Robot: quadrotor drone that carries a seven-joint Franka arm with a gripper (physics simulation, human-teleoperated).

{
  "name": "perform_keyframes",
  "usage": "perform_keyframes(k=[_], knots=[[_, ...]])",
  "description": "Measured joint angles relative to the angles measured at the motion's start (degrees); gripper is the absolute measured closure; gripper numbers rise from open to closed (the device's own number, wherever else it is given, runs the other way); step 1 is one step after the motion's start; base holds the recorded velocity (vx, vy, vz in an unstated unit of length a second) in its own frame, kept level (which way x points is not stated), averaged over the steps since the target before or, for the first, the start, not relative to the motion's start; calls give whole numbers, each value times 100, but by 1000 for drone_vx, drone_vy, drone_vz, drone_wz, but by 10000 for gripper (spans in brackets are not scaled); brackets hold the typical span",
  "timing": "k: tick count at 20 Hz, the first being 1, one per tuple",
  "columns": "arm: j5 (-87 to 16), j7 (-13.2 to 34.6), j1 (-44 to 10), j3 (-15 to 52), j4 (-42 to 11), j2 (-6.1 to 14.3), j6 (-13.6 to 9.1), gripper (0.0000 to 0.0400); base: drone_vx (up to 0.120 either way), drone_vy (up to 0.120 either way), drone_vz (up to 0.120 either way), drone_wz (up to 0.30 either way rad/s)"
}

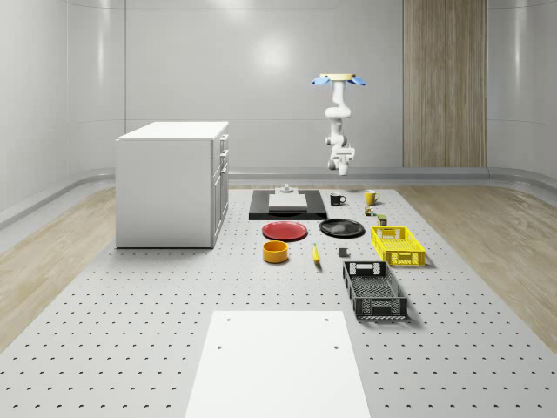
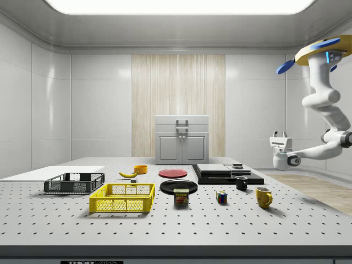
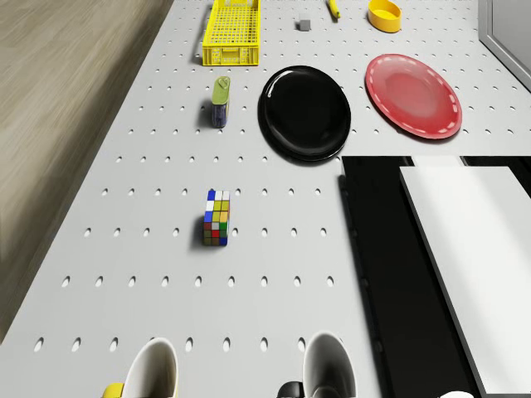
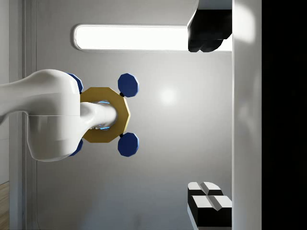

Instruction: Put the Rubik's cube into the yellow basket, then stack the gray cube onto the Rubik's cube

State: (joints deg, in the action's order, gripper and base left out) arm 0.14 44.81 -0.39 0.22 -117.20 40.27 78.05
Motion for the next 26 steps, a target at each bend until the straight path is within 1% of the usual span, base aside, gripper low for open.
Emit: perform_keyframes(k=[26], knots=[[-43,0,-23,41,-32,59,87,0,120,120,0,0]])
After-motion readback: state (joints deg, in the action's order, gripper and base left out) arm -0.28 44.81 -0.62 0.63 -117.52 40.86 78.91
